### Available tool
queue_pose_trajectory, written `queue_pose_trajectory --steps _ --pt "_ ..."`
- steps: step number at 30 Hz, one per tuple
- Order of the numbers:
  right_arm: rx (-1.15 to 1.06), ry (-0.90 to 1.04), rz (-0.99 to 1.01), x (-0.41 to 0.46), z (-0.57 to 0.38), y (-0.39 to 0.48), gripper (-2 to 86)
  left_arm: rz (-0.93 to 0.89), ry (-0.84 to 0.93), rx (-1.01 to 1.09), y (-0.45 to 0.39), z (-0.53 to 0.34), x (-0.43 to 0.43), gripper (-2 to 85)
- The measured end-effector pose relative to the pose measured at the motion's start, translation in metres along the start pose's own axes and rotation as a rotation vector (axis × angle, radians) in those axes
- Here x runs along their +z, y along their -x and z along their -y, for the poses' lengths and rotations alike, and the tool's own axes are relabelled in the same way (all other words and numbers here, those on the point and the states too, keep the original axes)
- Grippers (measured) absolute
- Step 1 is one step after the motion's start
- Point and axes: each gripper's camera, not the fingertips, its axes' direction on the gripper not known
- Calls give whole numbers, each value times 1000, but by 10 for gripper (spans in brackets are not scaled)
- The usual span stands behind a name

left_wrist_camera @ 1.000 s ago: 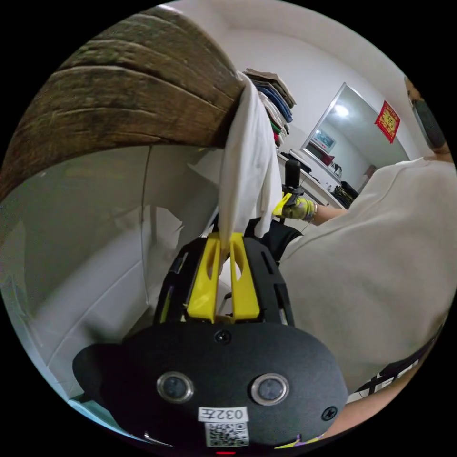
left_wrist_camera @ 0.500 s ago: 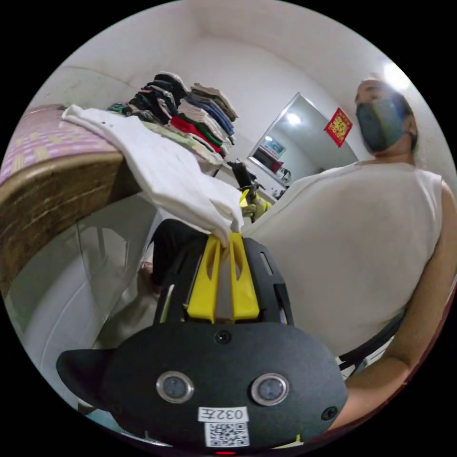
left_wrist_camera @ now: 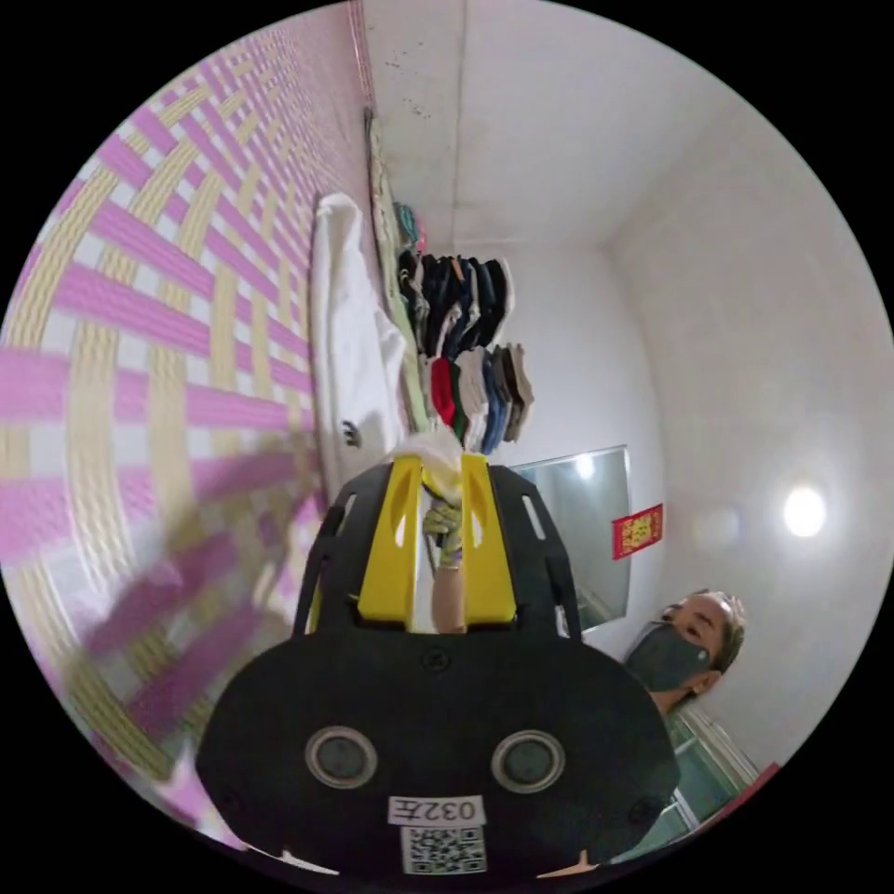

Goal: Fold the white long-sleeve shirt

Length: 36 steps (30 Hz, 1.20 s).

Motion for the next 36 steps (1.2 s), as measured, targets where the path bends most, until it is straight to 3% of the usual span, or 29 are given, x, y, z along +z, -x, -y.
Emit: queue_pose_trajectory --steps 3,10,19,25,36 --pt "-37 -92 46 -4 -17 -9 91 37 -37 13 6 0 -2 26" --pt "-209 -195 -181 14 -88 17 89 278 -14 169 -41 -42 18 100" --pt "-332 -125 -437 82 -84 45 88 672 23 359 -85 -58 79 118" --pt "-380 -136 -479 105 -81 48 90 636 105 374 -83 -60 114 113" --pt "-409 -33 -583 158 -76 42 87 742 196 468 -89 -88 158 68"
